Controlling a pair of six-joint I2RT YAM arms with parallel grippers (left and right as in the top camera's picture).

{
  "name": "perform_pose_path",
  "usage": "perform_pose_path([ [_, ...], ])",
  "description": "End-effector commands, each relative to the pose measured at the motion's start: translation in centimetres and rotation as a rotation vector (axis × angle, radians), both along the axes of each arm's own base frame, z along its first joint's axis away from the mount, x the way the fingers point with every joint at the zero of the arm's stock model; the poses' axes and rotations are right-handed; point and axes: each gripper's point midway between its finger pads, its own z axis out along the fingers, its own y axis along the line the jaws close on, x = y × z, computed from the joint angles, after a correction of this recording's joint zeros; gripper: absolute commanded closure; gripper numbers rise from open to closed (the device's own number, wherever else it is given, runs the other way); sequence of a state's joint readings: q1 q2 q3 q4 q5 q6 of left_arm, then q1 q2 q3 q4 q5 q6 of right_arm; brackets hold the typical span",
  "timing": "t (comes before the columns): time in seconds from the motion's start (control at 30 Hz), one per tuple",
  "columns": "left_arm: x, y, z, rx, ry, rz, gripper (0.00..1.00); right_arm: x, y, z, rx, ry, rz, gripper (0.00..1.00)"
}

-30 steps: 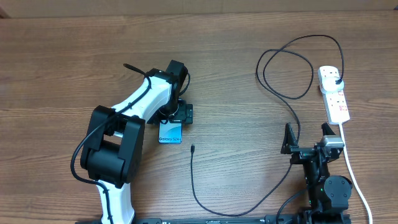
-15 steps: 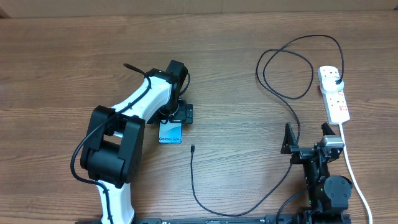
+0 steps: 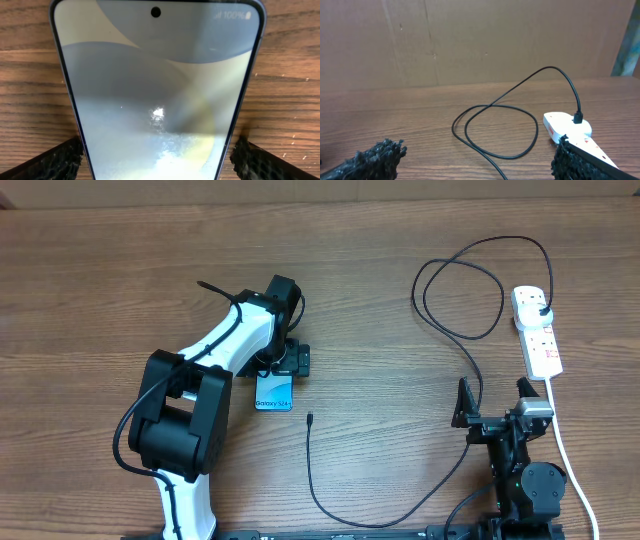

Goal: Plug charger to phone and switch on socket

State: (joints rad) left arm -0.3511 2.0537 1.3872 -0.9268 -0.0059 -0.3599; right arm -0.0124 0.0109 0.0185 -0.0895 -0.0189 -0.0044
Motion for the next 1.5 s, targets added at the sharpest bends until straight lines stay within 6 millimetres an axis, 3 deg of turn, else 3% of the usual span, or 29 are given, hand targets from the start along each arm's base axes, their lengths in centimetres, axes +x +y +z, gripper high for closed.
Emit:
perform_pose_path([
  [0.0, -0.98, 1.77, -2.36, 0.075, 0.051, -0.003, 0.0, 0.02, -0.05, -0.2, -0.004, -0.004, -0.004, 0.0],
  [1.47, -1.17, 1.16, -2.42, 0.042, 0.06, 0.013, 0.0, 0.02, -0.05, -0.2, -0.004, -0.004, -0.004, 0.0],
])
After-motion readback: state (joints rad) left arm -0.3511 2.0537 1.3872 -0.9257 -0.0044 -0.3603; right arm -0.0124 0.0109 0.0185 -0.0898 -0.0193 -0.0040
